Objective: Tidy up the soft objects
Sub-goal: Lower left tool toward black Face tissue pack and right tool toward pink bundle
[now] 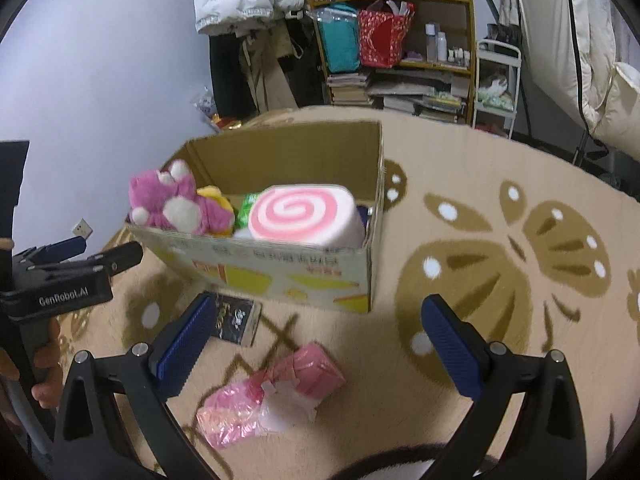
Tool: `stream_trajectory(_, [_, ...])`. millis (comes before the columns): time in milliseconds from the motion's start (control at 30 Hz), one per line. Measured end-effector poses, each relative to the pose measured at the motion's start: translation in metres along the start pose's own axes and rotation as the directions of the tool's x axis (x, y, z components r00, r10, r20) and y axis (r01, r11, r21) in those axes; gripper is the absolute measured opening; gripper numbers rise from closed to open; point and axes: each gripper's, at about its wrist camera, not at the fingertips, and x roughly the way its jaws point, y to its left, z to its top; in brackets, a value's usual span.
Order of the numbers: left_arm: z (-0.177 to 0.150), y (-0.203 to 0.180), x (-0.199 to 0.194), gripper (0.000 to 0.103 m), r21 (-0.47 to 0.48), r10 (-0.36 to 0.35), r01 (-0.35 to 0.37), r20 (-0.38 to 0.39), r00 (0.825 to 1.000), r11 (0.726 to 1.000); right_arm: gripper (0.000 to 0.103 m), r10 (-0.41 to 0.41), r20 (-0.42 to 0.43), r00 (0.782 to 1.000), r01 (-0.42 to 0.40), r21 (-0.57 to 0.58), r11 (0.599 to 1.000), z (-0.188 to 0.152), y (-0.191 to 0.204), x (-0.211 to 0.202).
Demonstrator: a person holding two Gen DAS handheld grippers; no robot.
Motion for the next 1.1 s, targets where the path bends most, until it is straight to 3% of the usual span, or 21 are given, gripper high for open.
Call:
stream_trajectory(533, [-0.017, -0.020, 0.025, 0.103, 0.041, -0.039, 0.043, -0.081, 0.996, 0.998, 0.103, 0.020, -0.096, 0.995, -0.016, 0.041, 0.999, -0.030, 0.000, 0.030])
stream_trajectory(1100, [-0.030, -0.036, 0.049, 0.103, 0.055, -0.097, 0.104, -0.112, 0.989, 0.993, 0.103, 0.010, -0.160, 0.987, -0.011, -0.005, 1.000, -0.043, 0.008, 0.049])
